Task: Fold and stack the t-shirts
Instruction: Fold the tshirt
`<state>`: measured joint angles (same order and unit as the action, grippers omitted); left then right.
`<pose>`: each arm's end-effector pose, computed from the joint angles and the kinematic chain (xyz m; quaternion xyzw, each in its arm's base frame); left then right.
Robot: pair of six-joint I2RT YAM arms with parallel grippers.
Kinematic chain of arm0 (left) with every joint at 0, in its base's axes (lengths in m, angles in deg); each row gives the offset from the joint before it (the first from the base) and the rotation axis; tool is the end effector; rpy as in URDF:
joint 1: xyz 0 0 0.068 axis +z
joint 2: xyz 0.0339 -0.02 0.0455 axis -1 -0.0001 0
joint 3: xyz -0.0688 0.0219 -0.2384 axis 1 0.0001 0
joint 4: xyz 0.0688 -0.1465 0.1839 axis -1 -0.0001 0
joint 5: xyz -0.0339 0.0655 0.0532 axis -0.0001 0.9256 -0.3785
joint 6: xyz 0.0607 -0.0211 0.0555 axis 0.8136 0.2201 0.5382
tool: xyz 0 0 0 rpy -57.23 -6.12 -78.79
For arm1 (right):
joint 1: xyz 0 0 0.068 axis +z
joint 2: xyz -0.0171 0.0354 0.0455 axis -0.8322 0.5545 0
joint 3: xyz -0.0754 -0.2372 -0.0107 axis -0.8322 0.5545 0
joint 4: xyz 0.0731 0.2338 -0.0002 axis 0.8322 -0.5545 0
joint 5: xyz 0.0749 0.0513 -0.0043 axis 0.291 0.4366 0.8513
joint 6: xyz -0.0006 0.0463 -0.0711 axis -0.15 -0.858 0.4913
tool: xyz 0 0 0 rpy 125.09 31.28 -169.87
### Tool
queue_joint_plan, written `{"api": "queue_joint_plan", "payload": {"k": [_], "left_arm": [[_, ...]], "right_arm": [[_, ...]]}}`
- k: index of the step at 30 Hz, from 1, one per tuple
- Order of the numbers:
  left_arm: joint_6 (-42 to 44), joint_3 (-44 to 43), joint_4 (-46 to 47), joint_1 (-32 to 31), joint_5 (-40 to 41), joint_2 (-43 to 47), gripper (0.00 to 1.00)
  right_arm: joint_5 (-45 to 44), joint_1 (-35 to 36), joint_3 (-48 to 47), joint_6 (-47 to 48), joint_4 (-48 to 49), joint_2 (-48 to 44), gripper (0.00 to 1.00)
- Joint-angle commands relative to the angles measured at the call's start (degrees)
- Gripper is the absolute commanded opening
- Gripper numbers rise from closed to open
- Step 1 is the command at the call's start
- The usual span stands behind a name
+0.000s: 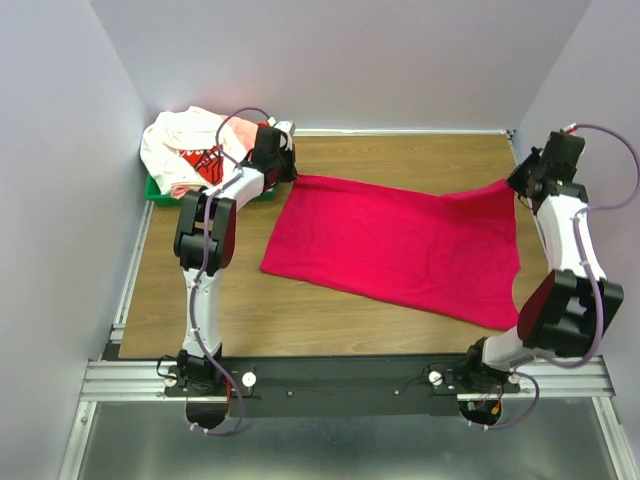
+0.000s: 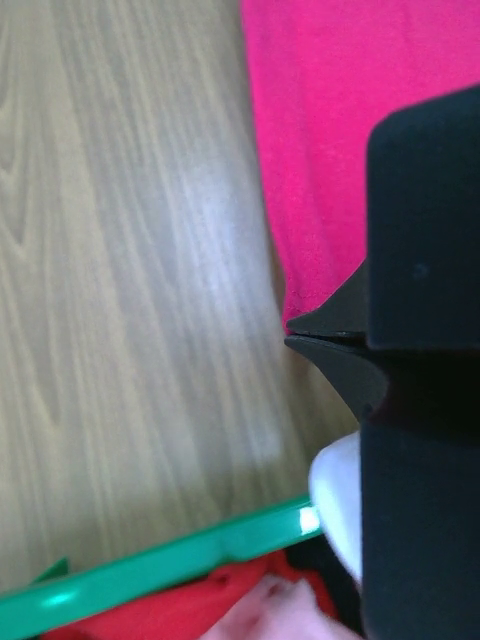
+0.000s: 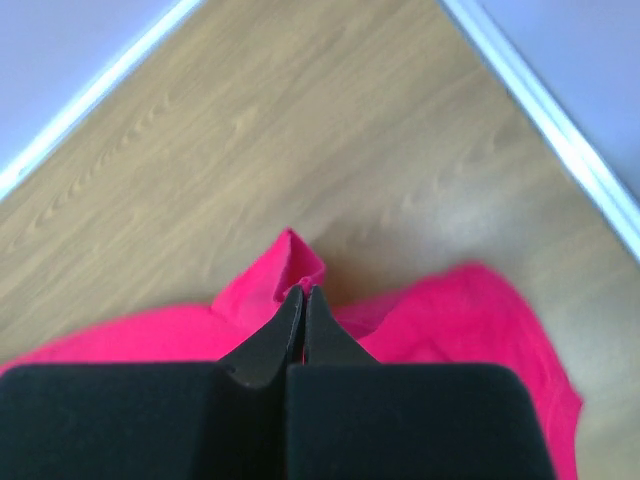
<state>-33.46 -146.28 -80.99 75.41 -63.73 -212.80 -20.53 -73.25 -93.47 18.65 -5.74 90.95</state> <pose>0.4955 -0.1414 0.1556 0.0414 0.8850 -0.1829 0.4261 0.3540 -0.1077 0.2781 0.2993 0.8344 0.0228 0.4622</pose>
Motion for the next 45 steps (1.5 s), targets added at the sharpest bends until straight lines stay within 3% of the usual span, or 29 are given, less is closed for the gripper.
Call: {"api": "queue_joint_plan", "payload": {"k": [1, 6, 18, 33, 45], "left_arm": [[0.77, 4.16, 5.16, -0.18, -3.64, 6.74, 0.0], [0.33, 10.93, 10.16, -0.18, -4.61, 12.2, 0.0], [1.39, 31.05, 15.63, -0.18, -0.75, 24.51, 0.0], [-0.19, 41.79, 16.95, -0.18, 7.6, 31.19, 0.0], [-3.09, 47.76, 16.95, -0.18, 8.05, 34.35, 0.0]], "right_arm": [[2.01, 0.58, 7.76, -2.06, -0.72, -7.76, 0.0], [2.89, 0.76, 15.6, -3.91, -2.91, -19.44, 0.0], [0.96, 0.93, 20.0, -3.29, -14.25, -30.37, 0.0], [-5.1, 0.93, 22.9, -2.94, -21.37, -38.45, 0.0], [-5.81, 0.93, 22.9, -2.33, -25.24, -41.35, 0.01]]}}
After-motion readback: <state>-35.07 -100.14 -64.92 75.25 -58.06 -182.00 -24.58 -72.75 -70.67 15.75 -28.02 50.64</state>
